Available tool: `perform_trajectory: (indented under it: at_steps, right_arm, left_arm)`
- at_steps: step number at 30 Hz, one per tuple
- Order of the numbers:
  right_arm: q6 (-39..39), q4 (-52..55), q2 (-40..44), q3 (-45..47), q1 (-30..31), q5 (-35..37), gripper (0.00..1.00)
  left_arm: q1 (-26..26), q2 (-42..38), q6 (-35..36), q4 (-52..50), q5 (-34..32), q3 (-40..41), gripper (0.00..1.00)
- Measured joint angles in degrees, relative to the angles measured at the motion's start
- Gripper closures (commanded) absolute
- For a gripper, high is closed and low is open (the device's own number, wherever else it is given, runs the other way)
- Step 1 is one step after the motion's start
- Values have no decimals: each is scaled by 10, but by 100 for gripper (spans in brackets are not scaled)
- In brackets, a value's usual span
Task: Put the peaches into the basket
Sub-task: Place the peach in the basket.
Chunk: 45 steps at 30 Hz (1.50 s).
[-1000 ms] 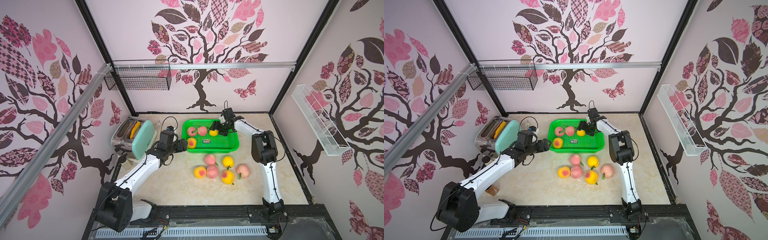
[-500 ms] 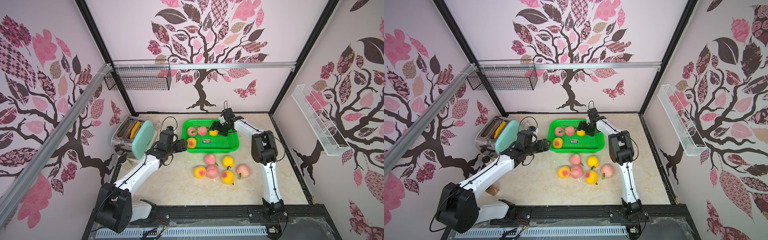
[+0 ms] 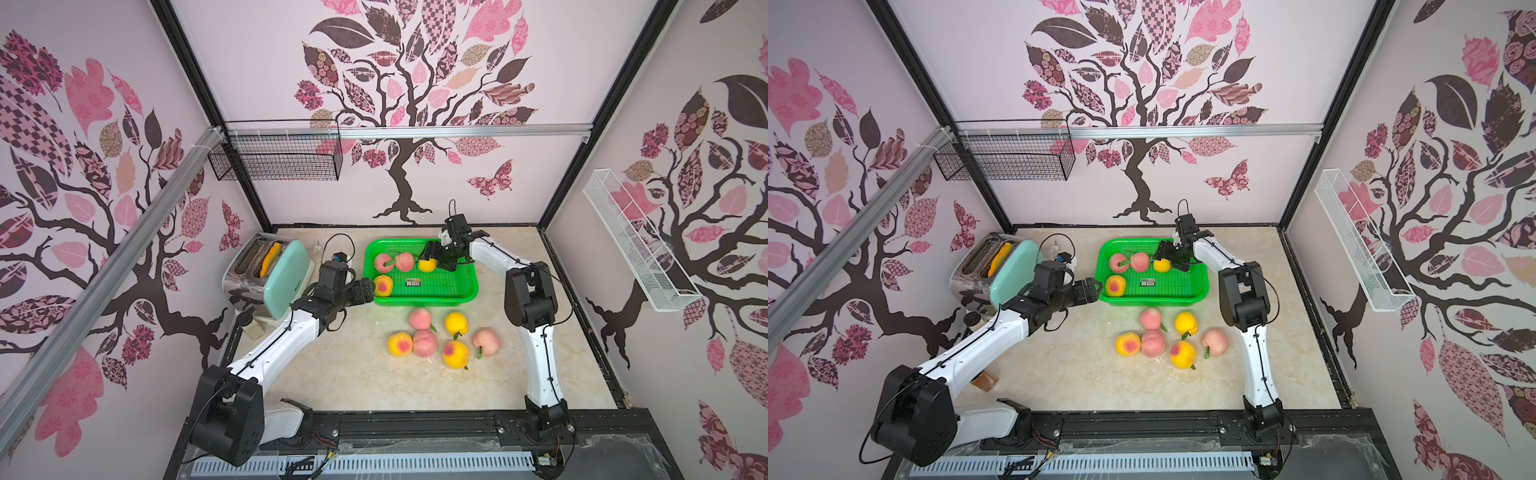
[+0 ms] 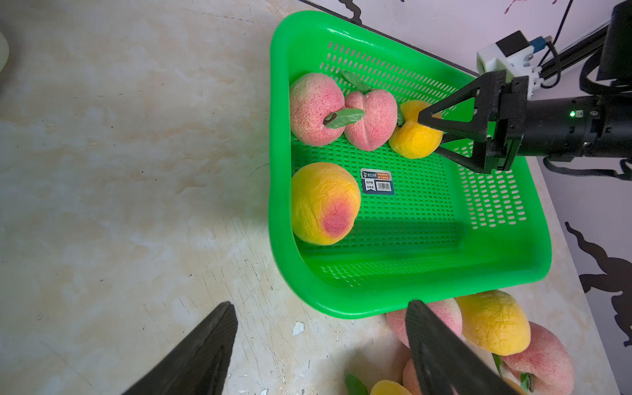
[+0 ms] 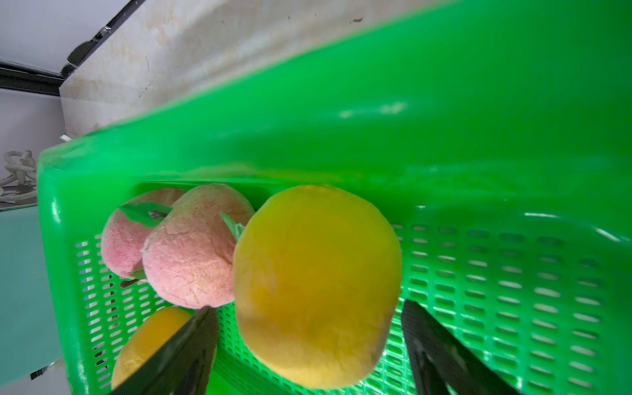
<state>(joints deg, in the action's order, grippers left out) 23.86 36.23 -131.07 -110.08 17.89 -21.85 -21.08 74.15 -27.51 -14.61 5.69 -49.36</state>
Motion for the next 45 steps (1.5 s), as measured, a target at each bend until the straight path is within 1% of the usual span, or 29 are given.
perform_trajectory:
  at_steps: [7,10,13,22,27,32,37,39,45]
  right_arm:
    - [-14,24,26,1,0,14,13]
    - [-22,19,57,26,0,23,13]
    - [-28,15,89,50,0,26,13]
    - [-65,17,125,53,0,28,13]
    - [-87,22,162,83,0,39,13]
    - [-110,25,196,92,0,44,13]
    - [-125,8,256,162,0,43,13]
    - [-130,-5,279,201,0,43,13]
    - [-134,-65,343,325,0,60,13]
  left_arm:
    - [0,-1,0,0,0,1,18]
    - [0,-1,-1,0,0,3,19]
    - [0,-1,0,1,10,4,18]
    - [0,-2,15,9,40,5,18]
    - [0,-29,18,16,39,26,18]
    - [1,-53,18,24,49,51,18]
    - [-1,-77,13,33,86,75,18]
    - [-12,-87,9,30,97,82,18]
    - [-96,-122,9,7,106,90,19]
